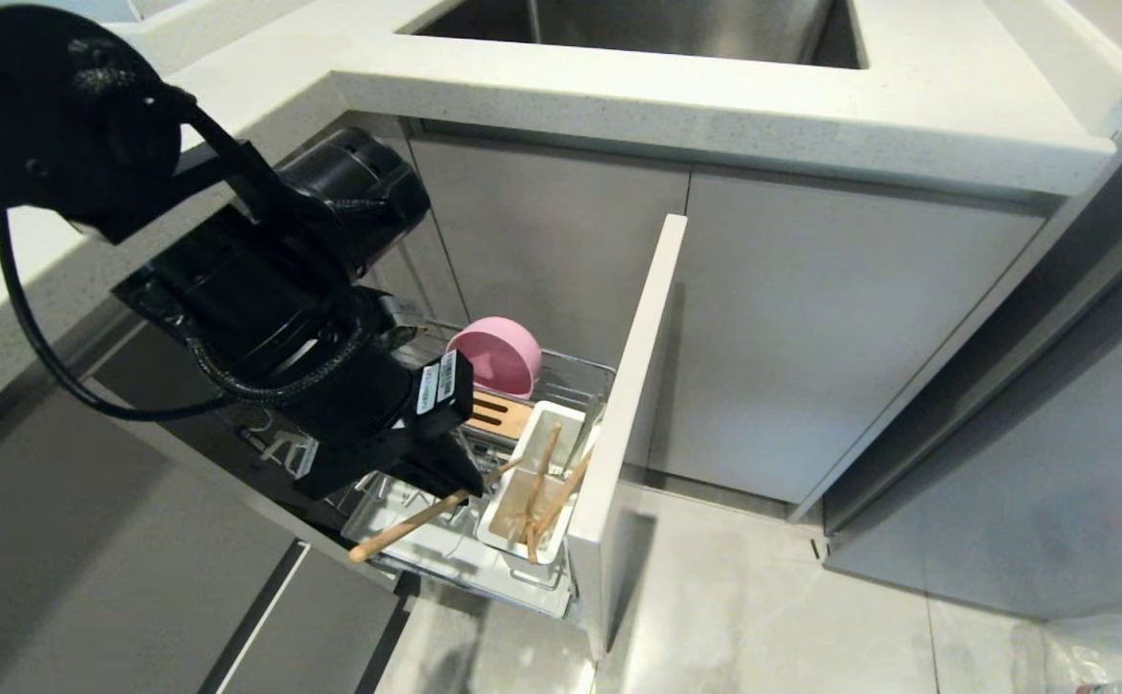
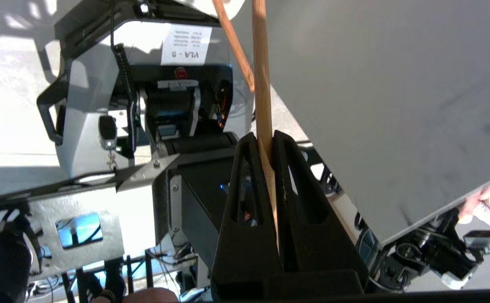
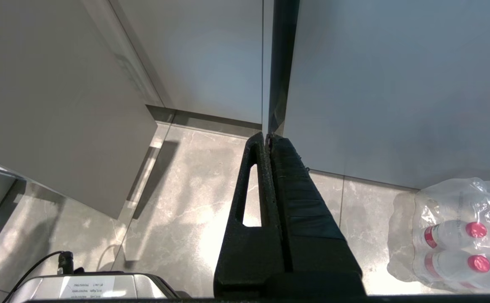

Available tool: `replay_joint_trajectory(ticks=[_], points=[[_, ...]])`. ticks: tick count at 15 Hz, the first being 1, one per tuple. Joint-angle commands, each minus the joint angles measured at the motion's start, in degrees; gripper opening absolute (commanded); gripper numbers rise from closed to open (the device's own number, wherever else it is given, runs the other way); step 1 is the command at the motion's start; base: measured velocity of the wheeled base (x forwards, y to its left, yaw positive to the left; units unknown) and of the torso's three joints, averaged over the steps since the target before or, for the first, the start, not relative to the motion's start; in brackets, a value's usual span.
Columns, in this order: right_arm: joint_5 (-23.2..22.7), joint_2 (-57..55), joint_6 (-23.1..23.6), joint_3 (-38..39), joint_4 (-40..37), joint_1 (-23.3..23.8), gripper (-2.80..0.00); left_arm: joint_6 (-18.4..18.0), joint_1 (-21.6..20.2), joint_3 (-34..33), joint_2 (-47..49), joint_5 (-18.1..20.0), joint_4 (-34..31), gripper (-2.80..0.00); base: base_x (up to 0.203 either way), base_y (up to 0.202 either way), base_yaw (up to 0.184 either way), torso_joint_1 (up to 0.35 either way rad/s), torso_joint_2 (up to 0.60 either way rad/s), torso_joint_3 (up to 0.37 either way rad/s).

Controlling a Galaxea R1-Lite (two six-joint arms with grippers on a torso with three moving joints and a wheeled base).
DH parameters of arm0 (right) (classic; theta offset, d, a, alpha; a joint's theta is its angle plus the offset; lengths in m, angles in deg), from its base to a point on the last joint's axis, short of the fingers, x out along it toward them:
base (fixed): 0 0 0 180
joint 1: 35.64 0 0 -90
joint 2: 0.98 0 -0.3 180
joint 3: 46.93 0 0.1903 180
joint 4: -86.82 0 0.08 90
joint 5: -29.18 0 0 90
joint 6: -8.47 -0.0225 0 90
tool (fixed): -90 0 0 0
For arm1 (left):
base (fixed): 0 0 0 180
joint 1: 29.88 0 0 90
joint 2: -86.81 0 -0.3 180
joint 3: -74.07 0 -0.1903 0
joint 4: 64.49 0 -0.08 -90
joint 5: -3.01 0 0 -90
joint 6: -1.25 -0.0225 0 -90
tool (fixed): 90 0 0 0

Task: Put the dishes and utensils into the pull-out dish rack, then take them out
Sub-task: Pick up the chopsticks and place it in the cupboard

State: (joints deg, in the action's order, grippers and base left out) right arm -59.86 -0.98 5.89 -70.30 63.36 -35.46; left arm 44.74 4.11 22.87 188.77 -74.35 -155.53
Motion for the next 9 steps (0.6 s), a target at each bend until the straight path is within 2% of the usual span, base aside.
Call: replay_joint_trajectory(ticks=[1, 6, 9], points=[[0.0, 0.0, 0.0, 0.1, 0.0, 0.0, -2.8, 0.5, 0.3, 0.7, -0.4, -0.1, -0.9, -2.8, 0.0, 0.0, 0.0, 0.0, 0.0, 0.0], [0.0, 0.0, 0.0, 0.1, 0.0, 0.0, -2.8, 1.6, 0.3, 1.0, 3.2, -2.1, -1.6, -2.8, 0.0, 0.0, 0.0, 0.0, 0.0, 0.0], [0.0, 0.0, 0.0, 0.1, 0.0, 0.0, -2.8, 3.5, 0.3, 1.6, 5.7, -2.1, -1.8, -2.8, 0.0, 0.0, 0.0, 0.0, 0.0, 0.0]])
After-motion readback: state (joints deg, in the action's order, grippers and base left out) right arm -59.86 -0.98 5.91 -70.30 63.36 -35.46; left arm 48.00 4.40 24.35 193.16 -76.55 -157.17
